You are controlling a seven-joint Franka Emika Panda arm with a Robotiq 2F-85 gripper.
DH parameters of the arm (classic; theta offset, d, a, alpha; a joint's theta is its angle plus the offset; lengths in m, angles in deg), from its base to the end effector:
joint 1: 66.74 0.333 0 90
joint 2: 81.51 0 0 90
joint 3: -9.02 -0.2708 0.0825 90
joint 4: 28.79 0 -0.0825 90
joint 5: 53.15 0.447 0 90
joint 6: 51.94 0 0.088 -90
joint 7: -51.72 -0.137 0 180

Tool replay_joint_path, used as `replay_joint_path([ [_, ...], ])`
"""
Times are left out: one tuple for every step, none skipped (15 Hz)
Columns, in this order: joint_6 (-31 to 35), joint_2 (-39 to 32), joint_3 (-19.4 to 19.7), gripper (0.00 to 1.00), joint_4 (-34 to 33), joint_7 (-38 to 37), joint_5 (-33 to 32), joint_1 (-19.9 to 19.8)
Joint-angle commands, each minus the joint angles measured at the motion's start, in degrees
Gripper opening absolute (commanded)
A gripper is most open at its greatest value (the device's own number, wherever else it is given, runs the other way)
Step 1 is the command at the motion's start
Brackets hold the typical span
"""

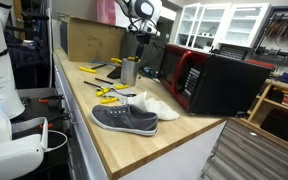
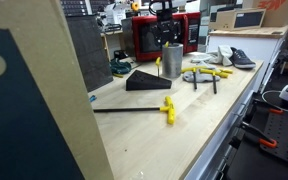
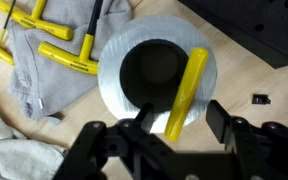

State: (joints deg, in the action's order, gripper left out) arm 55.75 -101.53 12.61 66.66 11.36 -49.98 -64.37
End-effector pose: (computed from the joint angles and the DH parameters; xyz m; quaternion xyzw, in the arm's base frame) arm 0.6780 -0.0070 0.2943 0.9294 -0.3625 -0.0685 0.0085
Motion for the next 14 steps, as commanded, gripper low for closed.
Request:
replay_joint_path([
  [0.0, 0.3, 0.0, 0.27, -0.2, -2.4, 2.2, -0.2],
  [0.1, 0.4, 0.0, 0.22, -0.2, -2.5, 2.6, -0.2],
  [0.0, 0.5, 0.0, 0.64, -0.2, -2.8, 2.9, -0.2],
  [-0.1, 0.5, -0.1, 0.61, -0.1, -2.9, 3.1, -0.1],
  [-0.3, 0.6, -0.1, 0.62, -0.1, -2.7, 3.2, -0.2],
  [-0.5, 0.6, -0.1, 0.69, 0.0, -2.6, 3.3, -0.2],
  [-0.7, 0.6, -0.2, 0.76, 0.0, -2.6, 3.3, -0.1],
  [-1.2, 0.6, -0.2, 0.82, 0.0, -2.3, 3.3, -0.1],
  [-1.7, 0.8, -0.3, 0.91, 0.1, -2.1, 3.3, 0.0],
  [-2.1, 1.0, -0.4, 0.97, 0.2, -2.1, 3.1, 0.1],
  [-2.6, 1.1, -0.4, 1.0, 0.2, -2.1, 2.9, 0.2],
  [-3.4, 1.2, -0.4, 1.0, 0.2, -2.1, 2.8, 0.4],
  [-4.1, 1.5, -0.4, 1.0, 0.4, -2.2, 2.6, 0.5],
  [-4.6, 1.7, -0.3, 1.0, 0.4, -2.2, 2.5, 0.5],
])
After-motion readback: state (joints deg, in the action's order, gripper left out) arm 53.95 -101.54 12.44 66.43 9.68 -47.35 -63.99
